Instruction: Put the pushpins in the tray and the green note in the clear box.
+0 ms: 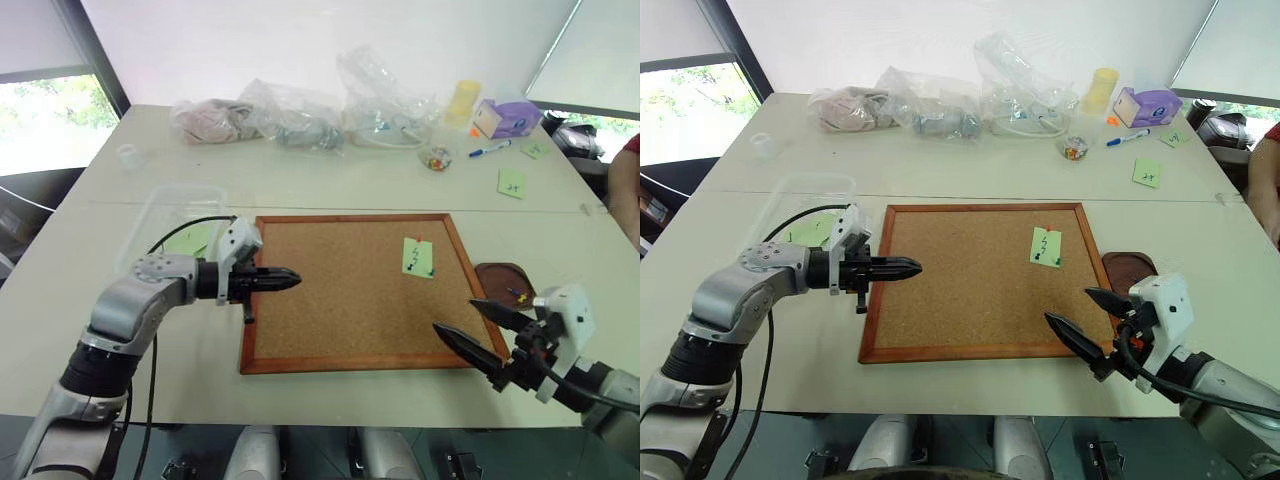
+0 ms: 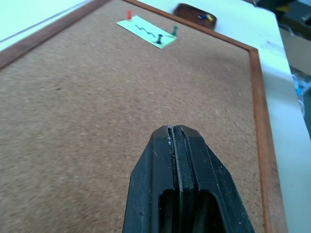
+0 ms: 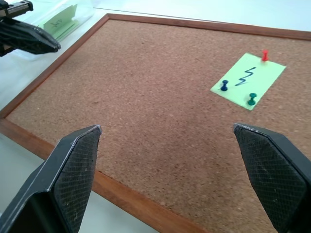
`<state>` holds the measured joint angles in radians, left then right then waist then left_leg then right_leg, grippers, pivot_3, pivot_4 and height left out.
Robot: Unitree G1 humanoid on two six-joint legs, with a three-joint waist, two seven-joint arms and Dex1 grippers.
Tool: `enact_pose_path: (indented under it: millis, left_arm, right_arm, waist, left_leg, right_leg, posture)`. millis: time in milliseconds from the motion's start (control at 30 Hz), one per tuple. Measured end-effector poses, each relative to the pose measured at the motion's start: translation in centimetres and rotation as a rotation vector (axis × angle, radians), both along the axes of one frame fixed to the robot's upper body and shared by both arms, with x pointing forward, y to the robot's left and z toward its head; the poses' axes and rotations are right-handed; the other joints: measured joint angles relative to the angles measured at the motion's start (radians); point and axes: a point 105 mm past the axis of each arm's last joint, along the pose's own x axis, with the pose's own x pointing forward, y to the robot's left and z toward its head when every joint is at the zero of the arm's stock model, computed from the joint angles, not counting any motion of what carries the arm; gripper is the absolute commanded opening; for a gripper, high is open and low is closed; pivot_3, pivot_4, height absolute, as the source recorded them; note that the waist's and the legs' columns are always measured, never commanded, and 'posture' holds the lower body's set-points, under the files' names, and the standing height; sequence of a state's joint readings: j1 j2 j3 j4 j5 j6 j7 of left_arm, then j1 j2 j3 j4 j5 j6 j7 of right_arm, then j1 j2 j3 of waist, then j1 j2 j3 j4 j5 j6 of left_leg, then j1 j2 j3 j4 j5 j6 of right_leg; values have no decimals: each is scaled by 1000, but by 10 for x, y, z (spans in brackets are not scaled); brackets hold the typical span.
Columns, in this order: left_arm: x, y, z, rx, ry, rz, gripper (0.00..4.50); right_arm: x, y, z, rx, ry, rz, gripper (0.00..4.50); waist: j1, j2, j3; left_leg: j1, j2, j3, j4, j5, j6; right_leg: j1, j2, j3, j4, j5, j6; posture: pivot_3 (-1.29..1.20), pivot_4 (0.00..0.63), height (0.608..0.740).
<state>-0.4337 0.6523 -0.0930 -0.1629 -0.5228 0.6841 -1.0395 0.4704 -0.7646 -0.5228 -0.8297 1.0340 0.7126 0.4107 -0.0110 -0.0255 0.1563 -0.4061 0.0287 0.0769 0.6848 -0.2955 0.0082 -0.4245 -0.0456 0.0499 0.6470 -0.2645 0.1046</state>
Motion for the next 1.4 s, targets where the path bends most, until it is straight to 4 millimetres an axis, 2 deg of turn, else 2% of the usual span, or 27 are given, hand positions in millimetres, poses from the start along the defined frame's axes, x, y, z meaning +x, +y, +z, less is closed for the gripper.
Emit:
enact_pose_path:
  millis: [533,667,800,900,1000,1200,1400]
  left_arm:
    - [2,0,2,3,-27,9,20]
    - [17,-8,19,-19,-79,46,20]
    - [24,-14,24,-9,-99,59,20]
    - [25,-30,18,-31,-79,24,20]
    - [29,-49,12,-18,-109,-18,20]
    - [33,-70,-24,51,-111,-54,20]
    - [35,-68,-42,143,-133,-77,20]
  right_arm:
    - [5,-1,-2,-27,-11,-16,4500]
    - [11,0,0,-30,-18,-14,4500]
    - [38,-10,20,-42,-108,-75,4500]
    - [56,-12,31,-50,-153,-115,4500]
    - [76,-13,26,-62,-141,-161,4500]
    - [118,-12,5,-73,-91,-243,4500]
    - [150,-8,-12,-92,-63,-293,4500]
  waist:
    - [0,0,0]
    - [3,-1,0]
    - [-6,0,0]
    - [1,0,0]
    - [3,-1,0]
    - [-3,0,0]
    - [-3,1,0]
  left_leg:
    - [0,0,0,0,0,0]
    - [0,-1,0,1,0,0]
    - [1,0,1,0,0,0]
    - [0,0,0,0,0,0]
    - [0,-2,1,1,0,0]
    - [-1,-1,1,0,0,0]
    - [-1,-1,2,0,0,0]
  right_leg:
    - [0,0,0,0,0,0]
    - [0,0,0,0,0,0]
    - [0,0,1,0,0,1]
    - [0,1,0,1,0,1]
    - [0,0,0,0,0,1]
    - [-1,1,1,1,1,1]
    - [-2,1,1,1,1,1]
  posture:
    - [0,150,737]
    - [0,150,737]
    - [0,150,737]
    - [0,150,737]
    - [0,150,737]
    - [0,150,737]
    - [0,150,737]
